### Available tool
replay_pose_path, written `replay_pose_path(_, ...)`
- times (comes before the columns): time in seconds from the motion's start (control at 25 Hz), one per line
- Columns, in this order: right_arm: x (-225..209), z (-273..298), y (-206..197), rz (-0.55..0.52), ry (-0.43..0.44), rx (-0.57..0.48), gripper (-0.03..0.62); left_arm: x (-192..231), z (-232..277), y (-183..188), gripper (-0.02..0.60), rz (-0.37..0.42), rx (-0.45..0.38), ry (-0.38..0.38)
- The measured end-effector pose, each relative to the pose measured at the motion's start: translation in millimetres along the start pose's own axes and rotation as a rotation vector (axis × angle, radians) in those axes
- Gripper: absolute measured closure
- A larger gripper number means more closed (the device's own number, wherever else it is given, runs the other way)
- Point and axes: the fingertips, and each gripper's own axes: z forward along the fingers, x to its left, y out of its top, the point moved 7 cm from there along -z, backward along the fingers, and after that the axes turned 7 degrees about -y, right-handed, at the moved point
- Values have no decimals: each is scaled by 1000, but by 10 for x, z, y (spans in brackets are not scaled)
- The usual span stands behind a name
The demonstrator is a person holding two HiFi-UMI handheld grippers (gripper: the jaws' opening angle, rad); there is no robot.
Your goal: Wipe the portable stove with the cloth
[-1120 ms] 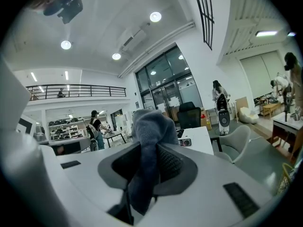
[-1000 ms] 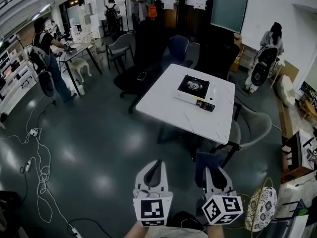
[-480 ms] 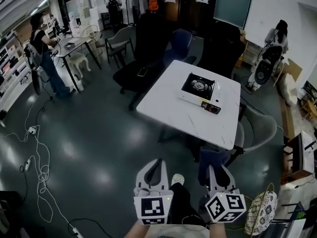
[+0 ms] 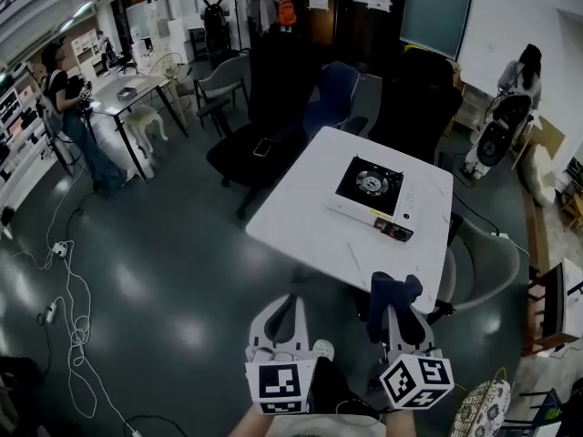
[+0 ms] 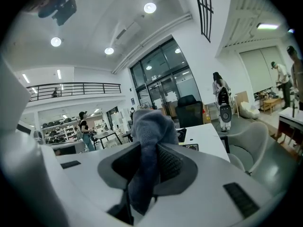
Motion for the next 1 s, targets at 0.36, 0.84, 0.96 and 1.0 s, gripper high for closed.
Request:
replay_pose_path(0.36,-417,1018,533,18,-11,-22,494,102,1077,306,561,32,-4,6)
replay_pose_path(0.84,-873,1887,875,20,-56,-29,494,192,2044,454,561,11,0,7)
replay_pose_path(0.96,-935,1979,890,24,-76,-17,494,227,2180,468,561,9,14,-1)
replay_pose_path(1.0,-954,2014,898,25,-83,-13,494,241,2233,475,561,8,18,-4)
